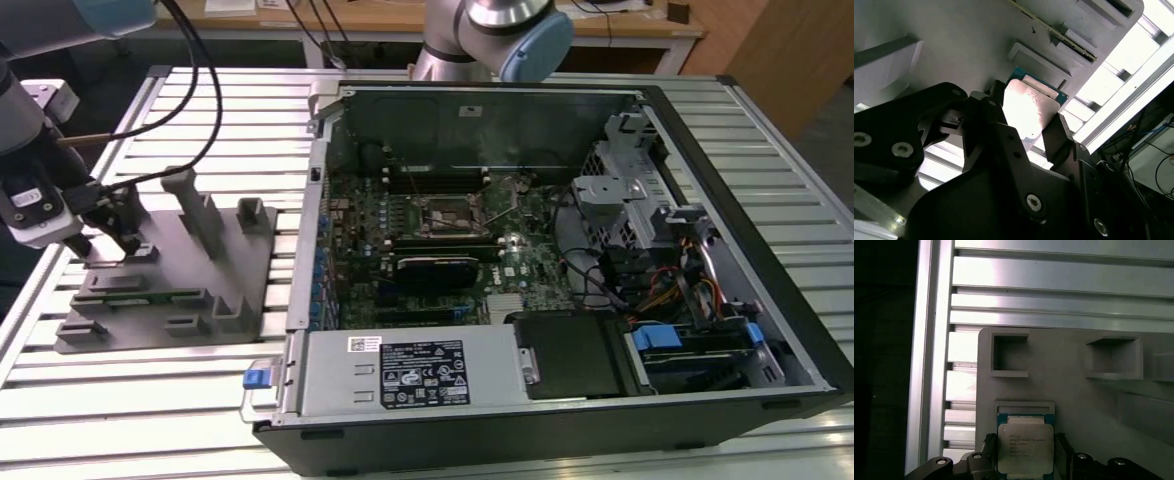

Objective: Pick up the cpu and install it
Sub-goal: 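Pick up the cpu and move it towards the insertion slot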

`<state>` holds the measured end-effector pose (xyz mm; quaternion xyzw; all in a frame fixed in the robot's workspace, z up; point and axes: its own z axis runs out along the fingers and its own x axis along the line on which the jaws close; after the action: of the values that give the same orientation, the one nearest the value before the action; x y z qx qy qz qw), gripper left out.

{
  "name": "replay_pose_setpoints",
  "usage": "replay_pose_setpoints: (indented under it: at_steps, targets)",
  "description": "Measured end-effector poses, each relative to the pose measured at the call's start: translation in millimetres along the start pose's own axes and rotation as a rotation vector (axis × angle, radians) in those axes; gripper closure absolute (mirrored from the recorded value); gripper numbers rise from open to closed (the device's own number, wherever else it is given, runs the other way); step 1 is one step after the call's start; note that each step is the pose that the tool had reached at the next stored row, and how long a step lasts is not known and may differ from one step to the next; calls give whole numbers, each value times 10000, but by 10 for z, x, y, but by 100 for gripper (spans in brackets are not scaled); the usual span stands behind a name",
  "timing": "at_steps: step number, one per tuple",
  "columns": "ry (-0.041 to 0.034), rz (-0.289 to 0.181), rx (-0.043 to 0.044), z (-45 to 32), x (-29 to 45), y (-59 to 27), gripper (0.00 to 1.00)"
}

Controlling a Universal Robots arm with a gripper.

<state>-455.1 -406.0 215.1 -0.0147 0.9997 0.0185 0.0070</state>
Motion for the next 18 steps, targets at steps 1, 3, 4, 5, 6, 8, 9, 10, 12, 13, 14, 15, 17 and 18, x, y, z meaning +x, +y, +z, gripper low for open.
replay_pose_setpoints:
  at_steps: [1, 3, 4, 5, 6, 8, 9, 10, 12, 13, 14, 15, 17, 18]
  targets:
    - [0, 0, -3, -17, 0, 1, 45]
    - [-2, 0, -8, -52, -1, 2, 45]
    - [-2, 1, -10, -69, -1, 3, 45]
    - [-1, 1, -12, -87, -1, 3, 45]
    - [0, 0, -13, -105, -1, 4, 45]
    - [-1, 0, -17, -140, -2, 5, 45]
    - [-1, 0, -17, -159, -2, 6, 45]
    - [-1, 0, -18, -177, -3, 6, 45]
    - [-2, 0, -19, -214, -3, 8, 45]
    - [-1, 0, -19, -231, -3, 9, 45]
    - [0, 0, -18, -244, -4, 9, 45]
    - [-1, 0, -21, -254, -4, 9, 45]
    - [-2, 1, -37, -266, -4, 10, 45]
    - [-3, 1, -40, -274, -4, 10, 45]
